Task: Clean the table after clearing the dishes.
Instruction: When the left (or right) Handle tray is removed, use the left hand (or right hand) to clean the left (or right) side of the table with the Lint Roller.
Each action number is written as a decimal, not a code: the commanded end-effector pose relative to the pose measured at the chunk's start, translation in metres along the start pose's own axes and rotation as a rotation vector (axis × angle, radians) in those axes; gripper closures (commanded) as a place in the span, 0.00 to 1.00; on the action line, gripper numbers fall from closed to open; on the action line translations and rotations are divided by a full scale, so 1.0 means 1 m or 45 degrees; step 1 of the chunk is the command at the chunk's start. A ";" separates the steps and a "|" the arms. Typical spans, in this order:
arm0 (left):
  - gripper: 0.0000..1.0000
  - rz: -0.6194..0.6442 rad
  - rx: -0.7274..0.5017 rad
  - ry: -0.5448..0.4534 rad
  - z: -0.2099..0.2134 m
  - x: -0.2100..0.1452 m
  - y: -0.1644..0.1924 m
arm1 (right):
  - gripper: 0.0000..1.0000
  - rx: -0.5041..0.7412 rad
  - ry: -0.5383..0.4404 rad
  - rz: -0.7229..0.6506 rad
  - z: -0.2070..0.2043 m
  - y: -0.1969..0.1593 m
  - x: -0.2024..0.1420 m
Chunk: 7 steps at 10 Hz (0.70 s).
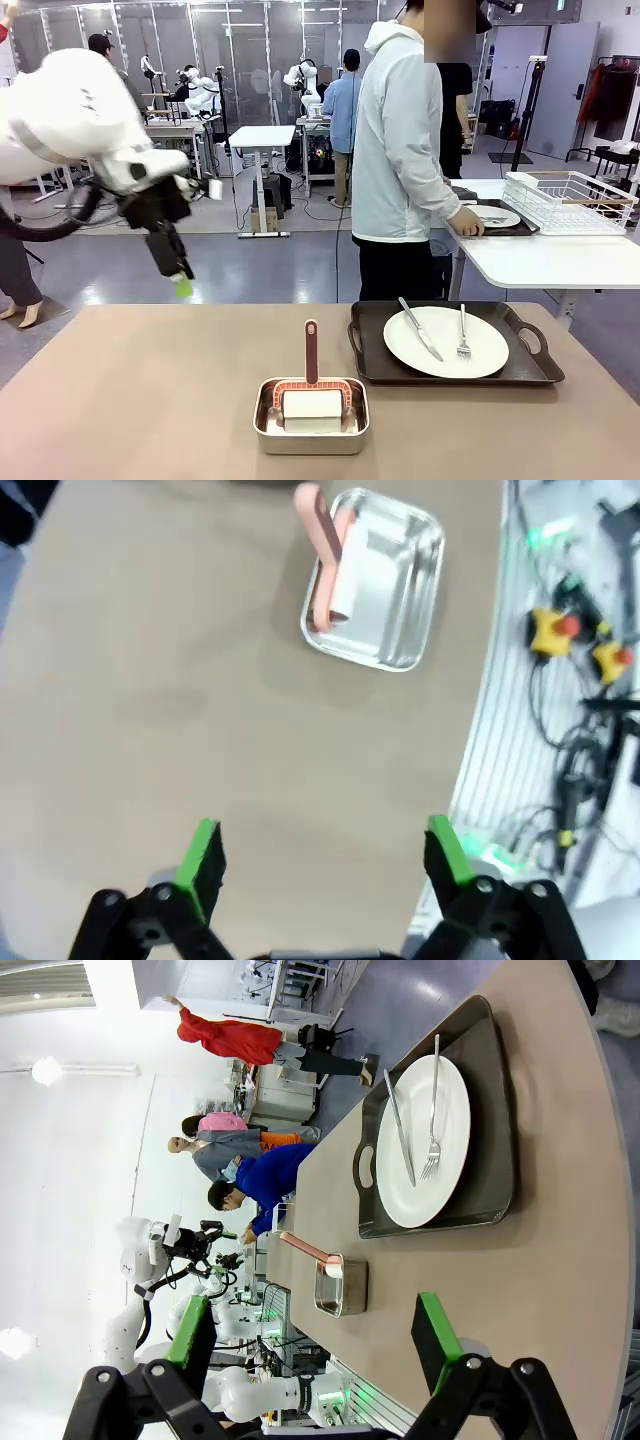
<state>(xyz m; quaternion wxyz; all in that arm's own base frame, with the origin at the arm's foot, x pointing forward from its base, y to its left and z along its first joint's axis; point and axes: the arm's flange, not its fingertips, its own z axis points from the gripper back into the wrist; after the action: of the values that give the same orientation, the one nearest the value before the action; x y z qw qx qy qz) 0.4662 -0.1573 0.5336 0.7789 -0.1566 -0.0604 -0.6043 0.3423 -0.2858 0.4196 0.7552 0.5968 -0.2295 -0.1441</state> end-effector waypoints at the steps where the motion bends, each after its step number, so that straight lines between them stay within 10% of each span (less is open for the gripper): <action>1: 0.00 -0.101 0.032 0.071 -0.016 0.010 0.006 | 0.00 0.009 -0.005 0.001 0.001 0.005 -0.002; 7: 0.00 -0.095 -0.003 0.079 -0.032 0.027 -0.004 | 0.00 0.009 -0.005 0.001 0.001 0.005 -0.002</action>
<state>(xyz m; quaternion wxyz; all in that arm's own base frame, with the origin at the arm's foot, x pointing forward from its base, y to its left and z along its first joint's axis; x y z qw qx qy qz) 0.4685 -0.1956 0.5066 0.7561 -0.1375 -0.0388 -0.6387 0.3423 -0.2858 0.4196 0.7552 0.5968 -0.2296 -0.1441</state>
